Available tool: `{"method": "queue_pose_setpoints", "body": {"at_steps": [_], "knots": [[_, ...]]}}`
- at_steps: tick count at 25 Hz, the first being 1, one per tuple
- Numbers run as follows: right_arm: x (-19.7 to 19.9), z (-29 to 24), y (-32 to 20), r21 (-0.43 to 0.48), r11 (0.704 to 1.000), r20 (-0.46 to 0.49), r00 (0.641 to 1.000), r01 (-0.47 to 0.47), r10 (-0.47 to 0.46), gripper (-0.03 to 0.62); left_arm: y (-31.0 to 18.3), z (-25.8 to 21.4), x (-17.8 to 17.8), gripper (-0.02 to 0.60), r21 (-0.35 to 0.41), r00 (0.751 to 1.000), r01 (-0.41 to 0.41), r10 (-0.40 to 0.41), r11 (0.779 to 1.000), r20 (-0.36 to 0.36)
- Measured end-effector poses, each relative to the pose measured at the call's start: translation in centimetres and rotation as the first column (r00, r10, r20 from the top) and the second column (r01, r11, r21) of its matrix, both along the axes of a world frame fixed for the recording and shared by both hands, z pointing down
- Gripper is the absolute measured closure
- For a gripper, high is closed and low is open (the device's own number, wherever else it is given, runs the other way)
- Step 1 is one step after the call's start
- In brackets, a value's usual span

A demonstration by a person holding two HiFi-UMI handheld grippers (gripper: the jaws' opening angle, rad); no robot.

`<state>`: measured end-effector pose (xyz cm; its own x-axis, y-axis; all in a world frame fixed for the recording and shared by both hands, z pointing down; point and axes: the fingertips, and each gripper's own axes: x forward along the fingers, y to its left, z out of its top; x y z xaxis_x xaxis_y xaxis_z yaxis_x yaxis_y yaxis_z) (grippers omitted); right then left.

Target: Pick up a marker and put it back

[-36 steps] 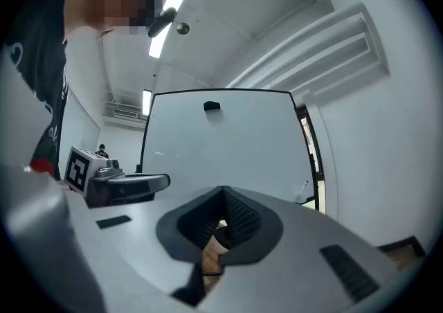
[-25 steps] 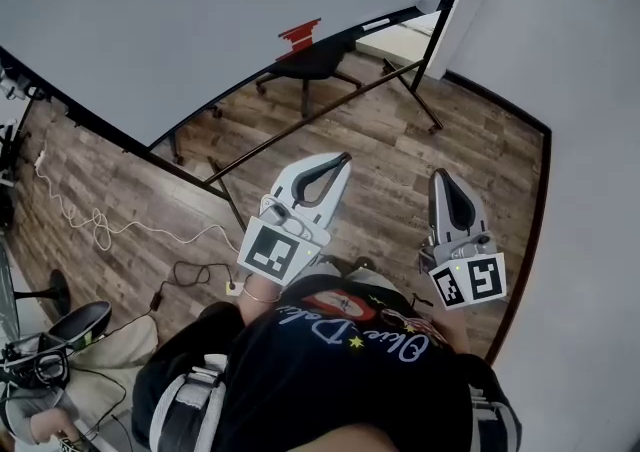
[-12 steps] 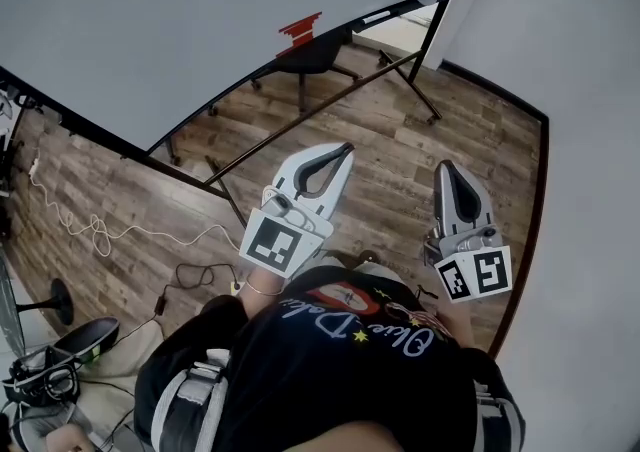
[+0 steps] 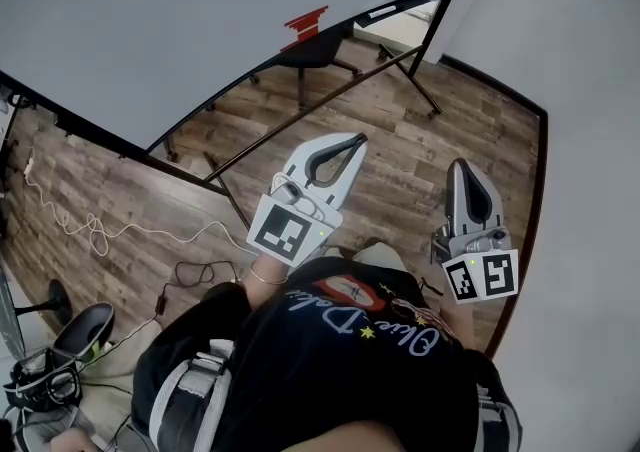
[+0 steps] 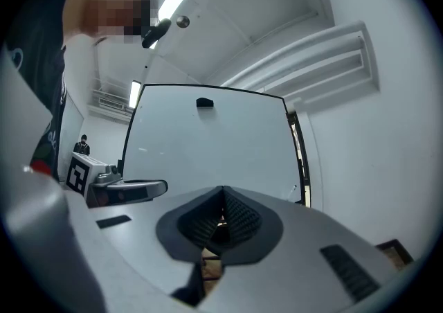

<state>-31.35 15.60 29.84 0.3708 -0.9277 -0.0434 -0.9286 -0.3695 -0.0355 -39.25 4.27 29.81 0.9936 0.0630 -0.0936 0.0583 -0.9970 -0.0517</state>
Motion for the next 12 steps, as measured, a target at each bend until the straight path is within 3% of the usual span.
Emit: {"method": "queue_pose_setpoints", "body": {"at_steps": [6,12], "knots": [[1.1,0.3,0.3,0.0,1.0,0.009,1.0,-0.024,0.024,0.594,0.0,0.4,0.9,0.578,0.007,1.0,-0.018,0.018,1.0,-0.001],[3.3,0.0,-1.1,0.018,1.0,-0.004,1.0,0.024,-0.024,0.594,-0.7,0.5,2.0,0.578,0.013,1.0,0.024,-0.024,1.0,-0.001]]}}
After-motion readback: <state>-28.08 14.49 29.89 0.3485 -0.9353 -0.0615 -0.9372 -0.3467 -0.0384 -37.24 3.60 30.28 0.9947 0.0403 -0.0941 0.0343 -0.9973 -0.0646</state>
